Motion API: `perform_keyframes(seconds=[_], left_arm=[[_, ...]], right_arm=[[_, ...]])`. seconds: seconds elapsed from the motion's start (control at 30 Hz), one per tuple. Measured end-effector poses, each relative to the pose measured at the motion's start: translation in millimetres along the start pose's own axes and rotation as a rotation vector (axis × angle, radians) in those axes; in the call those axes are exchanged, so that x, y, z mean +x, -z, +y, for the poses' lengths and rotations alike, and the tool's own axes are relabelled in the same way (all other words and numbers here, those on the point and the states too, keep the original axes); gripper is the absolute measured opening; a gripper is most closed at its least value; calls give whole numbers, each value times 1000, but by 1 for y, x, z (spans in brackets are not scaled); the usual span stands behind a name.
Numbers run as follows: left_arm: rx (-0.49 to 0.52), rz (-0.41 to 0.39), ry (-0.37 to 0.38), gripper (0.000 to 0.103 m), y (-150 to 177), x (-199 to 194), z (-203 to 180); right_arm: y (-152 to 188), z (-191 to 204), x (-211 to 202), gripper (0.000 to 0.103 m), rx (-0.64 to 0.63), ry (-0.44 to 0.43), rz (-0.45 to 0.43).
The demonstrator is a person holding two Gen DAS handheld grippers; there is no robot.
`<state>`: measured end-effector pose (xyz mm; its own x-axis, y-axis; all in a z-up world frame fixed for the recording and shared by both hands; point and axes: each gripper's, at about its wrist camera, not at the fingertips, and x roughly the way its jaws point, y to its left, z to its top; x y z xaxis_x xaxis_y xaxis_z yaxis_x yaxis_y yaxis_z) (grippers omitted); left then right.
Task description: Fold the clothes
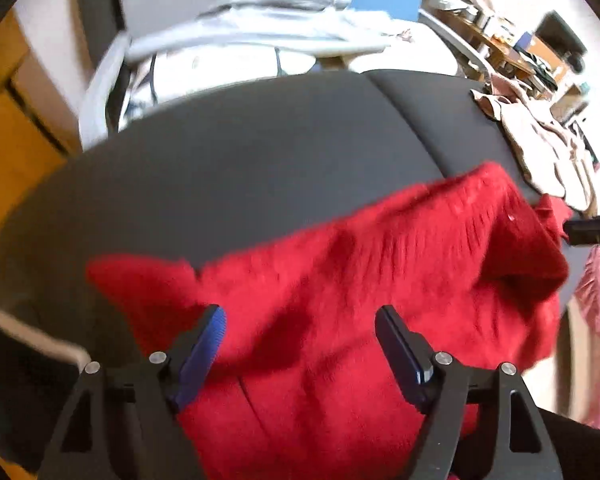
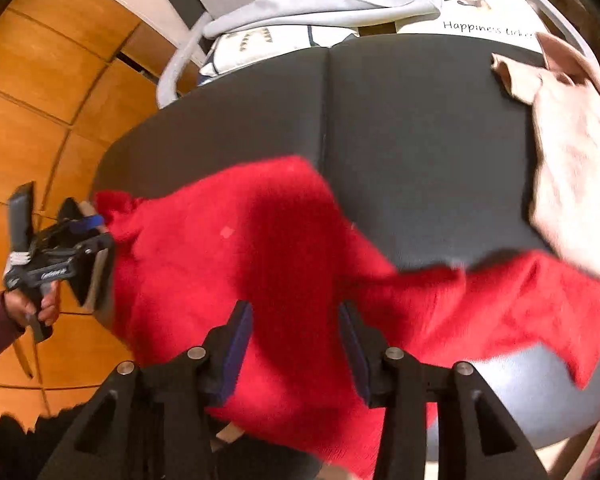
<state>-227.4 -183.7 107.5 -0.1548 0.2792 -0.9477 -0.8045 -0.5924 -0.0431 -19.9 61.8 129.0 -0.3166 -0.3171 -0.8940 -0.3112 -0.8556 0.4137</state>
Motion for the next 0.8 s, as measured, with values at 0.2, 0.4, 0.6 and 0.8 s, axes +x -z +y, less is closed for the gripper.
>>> perform_keyframes(seconds=[0.2,0.4,0.6,0.8], left_arm=[[113,91,65,78,-30,49,-5],[98,170,128,82,-24,83,-10],[173,131,28,40,0,87,-26],[148,52,63,9,-8,49,-27]], right_arm=[[-30,0,43,45,21,-54,38],[-56,3,84,45,36,-105,79],[-26,29,82,15,-27,-81,17],[-18,39,46,10,-35,-136,-42]])
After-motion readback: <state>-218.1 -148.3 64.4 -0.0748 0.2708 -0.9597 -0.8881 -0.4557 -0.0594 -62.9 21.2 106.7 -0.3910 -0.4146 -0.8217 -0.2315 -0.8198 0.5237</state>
